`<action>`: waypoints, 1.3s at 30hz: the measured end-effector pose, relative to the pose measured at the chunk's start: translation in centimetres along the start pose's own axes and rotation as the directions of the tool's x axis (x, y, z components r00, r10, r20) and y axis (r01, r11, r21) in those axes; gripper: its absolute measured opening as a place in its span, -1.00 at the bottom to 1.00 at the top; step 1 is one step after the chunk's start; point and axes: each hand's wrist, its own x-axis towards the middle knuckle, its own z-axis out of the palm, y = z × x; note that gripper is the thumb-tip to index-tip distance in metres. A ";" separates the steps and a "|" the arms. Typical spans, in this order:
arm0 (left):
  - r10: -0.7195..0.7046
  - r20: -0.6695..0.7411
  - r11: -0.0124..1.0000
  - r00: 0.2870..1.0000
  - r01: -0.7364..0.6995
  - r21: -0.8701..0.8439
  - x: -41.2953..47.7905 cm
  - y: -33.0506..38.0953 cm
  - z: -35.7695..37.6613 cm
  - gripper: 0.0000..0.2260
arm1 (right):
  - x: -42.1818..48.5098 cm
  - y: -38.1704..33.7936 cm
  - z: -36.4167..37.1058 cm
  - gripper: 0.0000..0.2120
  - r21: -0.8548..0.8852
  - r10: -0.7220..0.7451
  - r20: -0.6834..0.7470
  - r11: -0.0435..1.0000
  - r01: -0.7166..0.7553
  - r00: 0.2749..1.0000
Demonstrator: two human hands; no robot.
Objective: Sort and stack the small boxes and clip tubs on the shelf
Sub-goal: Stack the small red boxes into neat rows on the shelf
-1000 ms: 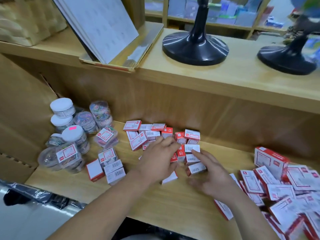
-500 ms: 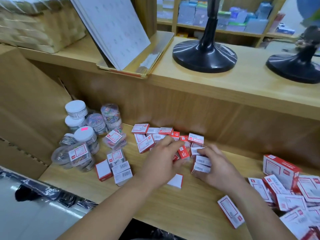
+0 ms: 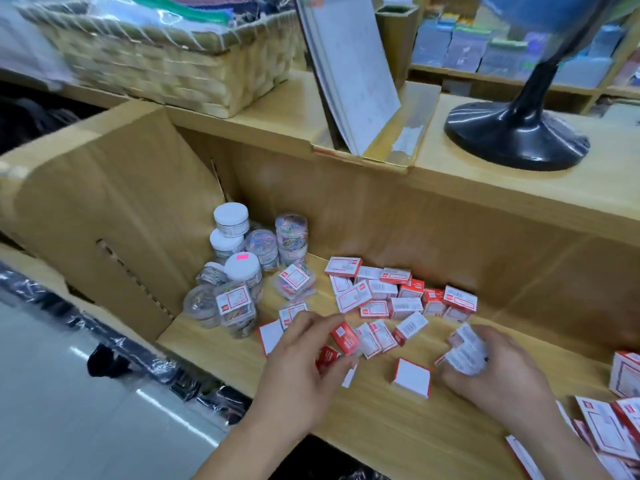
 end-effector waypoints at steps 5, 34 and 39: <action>-0.088 -0.125 0.996 0.988 0.087 -0.017 -0.3 -1.6 -2.9 -0.58 | -0.6 -6.8 -0.9 -0.57 0.201 -0.131 -0.075 0.969 0.144 0.988; 0.145 0.160 0.685 0.976 -0.215 0.696 9.1 -6.1 -6.9 -0.80 | 1.3 -16.2 4.1 -0.36 0.264 -0.097 0.175 0.963 0.049 0.980; 0.162 -0.001 0.774 0.987 -0.127 0.621 7.3 -6.4 -9.8 -0.87 | 1.3 -16.6 4.4 -0.30 0.250 -0.104 0.182 0.967 0.057 0.978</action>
